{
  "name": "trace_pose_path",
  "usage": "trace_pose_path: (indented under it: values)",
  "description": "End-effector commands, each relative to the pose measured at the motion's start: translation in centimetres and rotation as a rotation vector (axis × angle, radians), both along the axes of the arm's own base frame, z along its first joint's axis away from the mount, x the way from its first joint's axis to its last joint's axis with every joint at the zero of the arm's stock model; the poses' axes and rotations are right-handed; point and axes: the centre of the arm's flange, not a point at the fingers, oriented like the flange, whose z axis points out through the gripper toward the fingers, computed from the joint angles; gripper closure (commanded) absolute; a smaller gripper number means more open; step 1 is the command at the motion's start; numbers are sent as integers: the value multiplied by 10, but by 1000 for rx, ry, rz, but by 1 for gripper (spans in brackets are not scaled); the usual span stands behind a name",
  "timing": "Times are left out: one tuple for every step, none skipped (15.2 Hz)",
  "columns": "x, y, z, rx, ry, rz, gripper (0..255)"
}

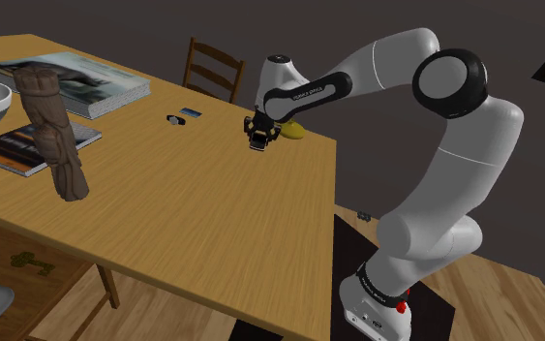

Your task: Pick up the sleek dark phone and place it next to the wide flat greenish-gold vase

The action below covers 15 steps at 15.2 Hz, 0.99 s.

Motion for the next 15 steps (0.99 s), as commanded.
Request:
trace_pose_path:
  values:
    - [-1,0,-4,0,-1,0,255]
    - [-1,0,-4,0,-1,0,255]
    - [-1,0,-4,0,-1,0,255]
    - [-1,0,-4,0,-1,0,255]
    - [-1,0,-4,0,-1,0,255]
    - [-1,0,-4,0,-1,0,255]
    - [-1,0,-4,0,-1,0,255]
    - [-1,0,-4,0,-1,0,0]
    - [-1,0,-4,0,-1,0,0]
    - [-1,0,-4,0,-1,0,0]
    - [-1,0,-4,0,-1,0,0]
    - [-1,0,-4,0,-1,0,0]
    - [-1,0,-4,0,-1,0,0]
    - [-2,2,9,0,-1,0,0]
    - [-4,5,22,0,-1,0,0]
